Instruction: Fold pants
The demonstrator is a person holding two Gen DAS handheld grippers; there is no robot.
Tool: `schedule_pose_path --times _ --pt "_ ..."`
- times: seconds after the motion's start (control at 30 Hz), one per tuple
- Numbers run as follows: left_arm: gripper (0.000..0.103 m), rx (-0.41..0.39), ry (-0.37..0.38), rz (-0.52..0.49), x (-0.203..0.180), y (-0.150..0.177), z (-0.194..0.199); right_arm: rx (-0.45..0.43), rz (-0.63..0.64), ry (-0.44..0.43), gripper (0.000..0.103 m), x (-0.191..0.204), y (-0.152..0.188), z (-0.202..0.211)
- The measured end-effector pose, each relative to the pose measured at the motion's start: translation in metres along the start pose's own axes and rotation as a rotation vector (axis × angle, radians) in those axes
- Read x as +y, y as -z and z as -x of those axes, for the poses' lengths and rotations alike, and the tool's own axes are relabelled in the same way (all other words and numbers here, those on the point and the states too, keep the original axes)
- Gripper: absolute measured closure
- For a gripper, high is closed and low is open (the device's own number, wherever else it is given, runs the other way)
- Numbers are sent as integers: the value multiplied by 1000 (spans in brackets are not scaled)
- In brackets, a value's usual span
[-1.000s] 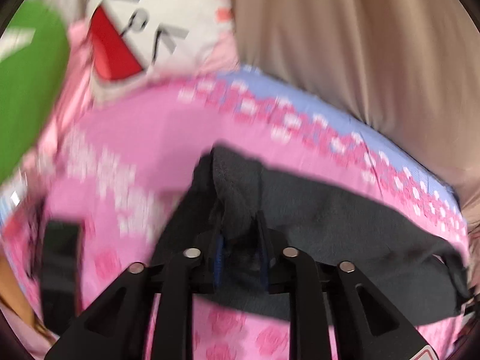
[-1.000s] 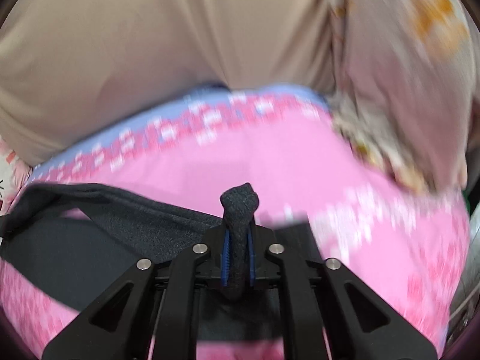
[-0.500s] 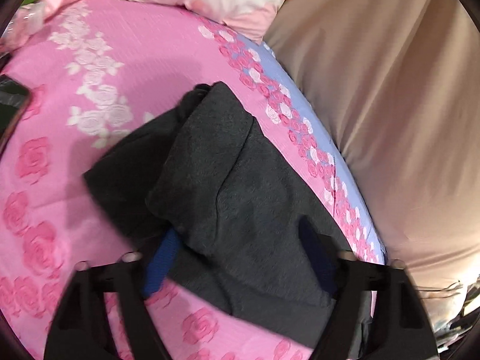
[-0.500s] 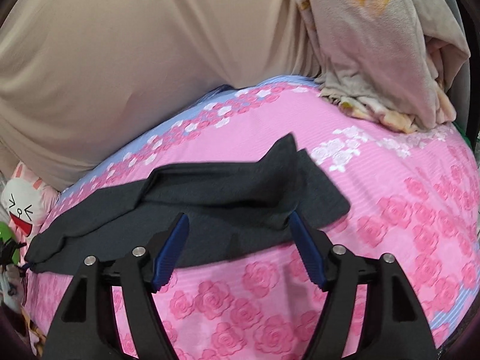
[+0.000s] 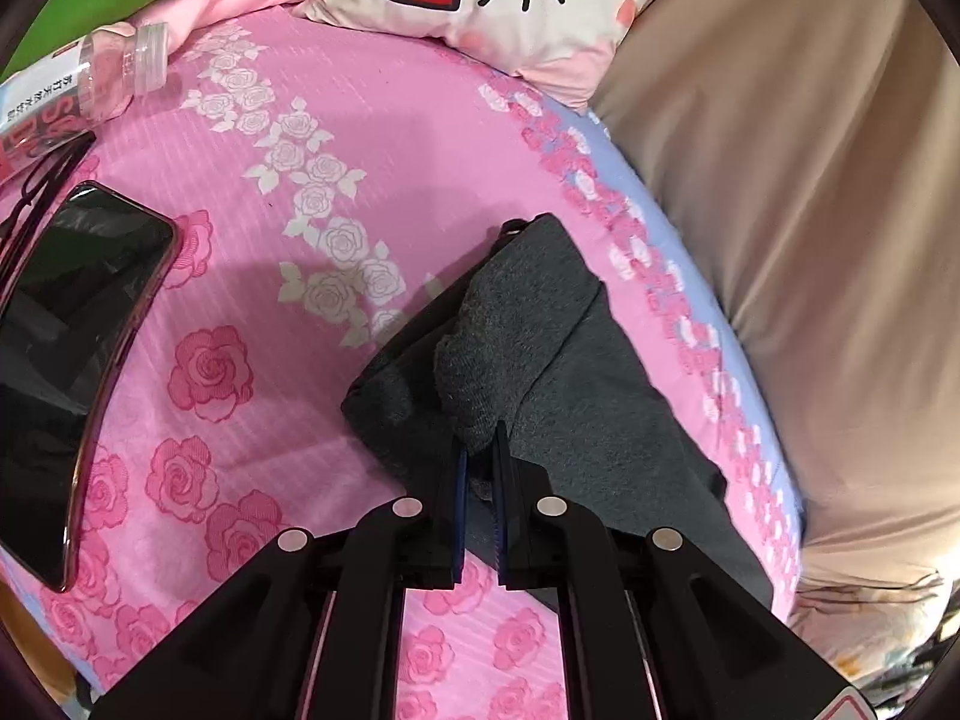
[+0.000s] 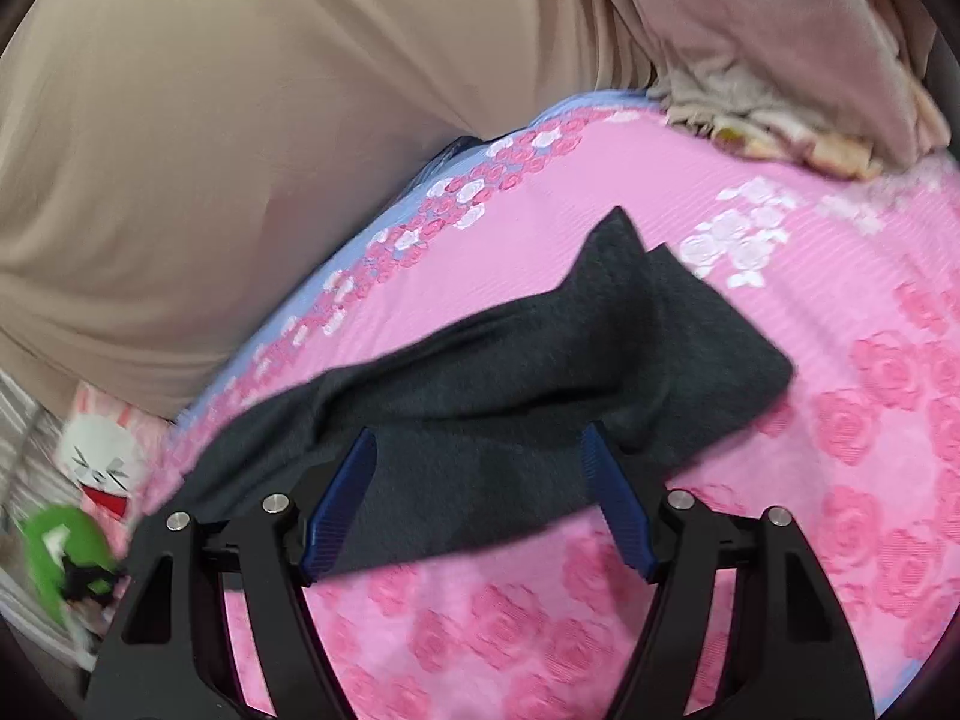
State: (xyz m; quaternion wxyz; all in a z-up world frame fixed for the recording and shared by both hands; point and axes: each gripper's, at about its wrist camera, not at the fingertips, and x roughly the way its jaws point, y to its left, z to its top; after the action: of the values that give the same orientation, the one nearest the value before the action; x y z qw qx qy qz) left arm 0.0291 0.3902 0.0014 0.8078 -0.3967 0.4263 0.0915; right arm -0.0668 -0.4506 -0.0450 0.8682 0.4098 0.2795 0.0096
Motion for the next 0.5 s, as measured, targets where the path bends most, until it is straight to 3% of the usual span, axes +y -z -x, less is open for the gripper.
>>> schedule_pose_path --times 0.23,0.37,0.4,0.43,0.47,0.5 --pt "98 28 -25 18 7 -9 -12 83 -119 -64 34 8 -30 -41" --pt "98 20 -47 1 3 -8 -13 135 -188 -16 35 8 -45 -80" --pt "98 21 -50 -2 2 -8 -14 144 -186 29 48 7 -48 -91" --pt "98 24 -53 -4 1 -10 -16 145 -170 71 76 7 -50 -98" --pt "98 28 -55 -3 1 -12 -16 147 -154 87 92 8 -52 -102" --pt "98 30 -53 -4 1 -13 -16 119 -146 54 99 10 -57 -96"
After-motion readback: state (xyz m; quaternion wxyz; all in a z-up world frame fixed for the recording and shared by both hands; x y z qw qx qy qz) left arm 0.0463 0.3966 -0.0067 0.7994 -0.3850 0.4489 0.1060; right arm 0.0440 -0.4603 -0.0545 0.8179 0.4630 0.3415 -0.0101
